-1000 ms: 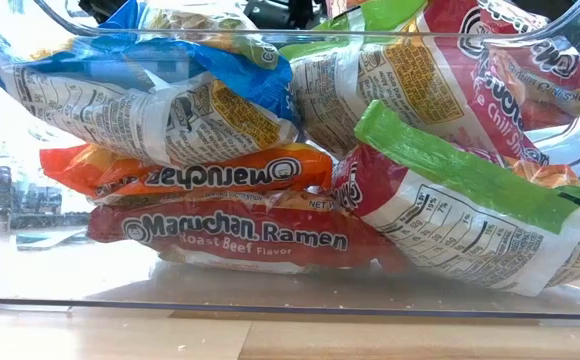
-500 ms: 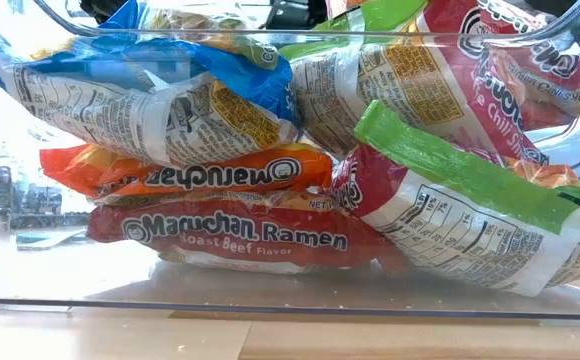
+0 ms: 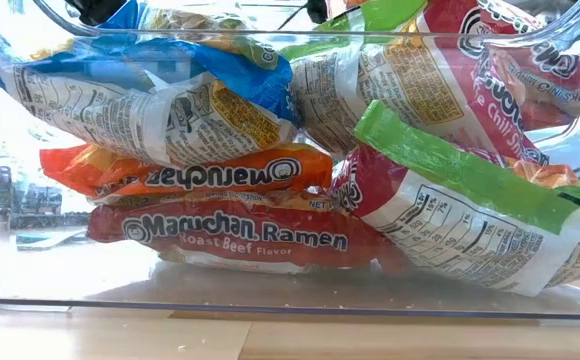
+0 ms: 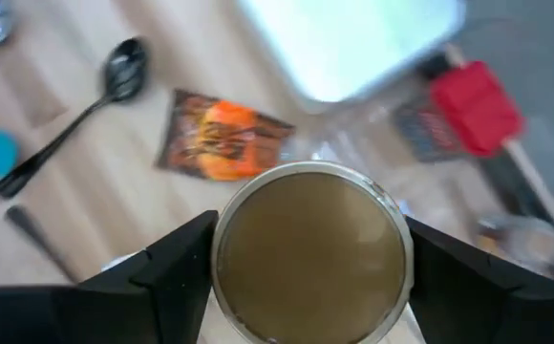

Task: Pick & Place Food Item
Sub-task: Put the gold seasoning into the top transparent bin

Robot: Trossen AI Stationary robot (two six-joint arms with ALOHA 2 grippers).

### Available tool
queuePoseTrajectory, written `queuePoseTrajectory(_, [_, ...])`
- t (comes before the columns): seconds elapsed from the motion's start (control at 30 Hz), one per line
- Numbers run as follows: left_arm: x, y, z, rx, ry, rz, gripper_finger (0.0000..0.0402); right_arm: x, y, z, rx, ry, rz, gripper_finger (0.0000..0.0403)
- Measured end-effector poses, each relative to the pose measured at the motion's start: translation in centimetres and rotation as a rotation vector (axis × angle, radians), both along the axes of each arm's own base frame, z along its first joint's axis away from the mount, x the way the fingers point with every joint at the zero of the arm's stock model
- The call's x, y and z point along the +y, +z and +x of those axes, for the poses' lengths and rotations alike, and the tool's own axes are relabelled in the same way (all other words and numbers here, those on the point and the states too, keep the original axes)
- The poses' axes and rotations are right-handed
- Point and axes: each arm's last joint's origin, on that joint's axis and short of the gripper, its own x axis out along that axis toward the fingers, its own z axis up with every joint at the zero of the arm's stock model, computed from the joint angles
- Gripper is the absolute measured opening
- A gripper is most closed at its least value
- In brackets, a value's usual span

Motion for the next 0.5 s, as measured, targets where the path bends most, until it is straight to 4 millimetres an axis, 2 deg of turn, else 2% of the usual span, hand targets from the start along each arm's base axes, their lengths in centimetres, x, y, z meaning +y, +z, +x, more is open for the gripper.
queuePoseTrajectory(0.17, [0.0,0.0,0.0,-0.003,0.002,-0.003,0.03,-3.0,0.6,-1.8,-0.02,-0.164,-0.012,0.0278])
queuePoseTrajectory(0.5, [0.0,0.0,0.0,-0.01,0.01,-0.014,0.03,-7.8,-0.2,-4.0,-0.012,-0.346,0.018,0.0281])
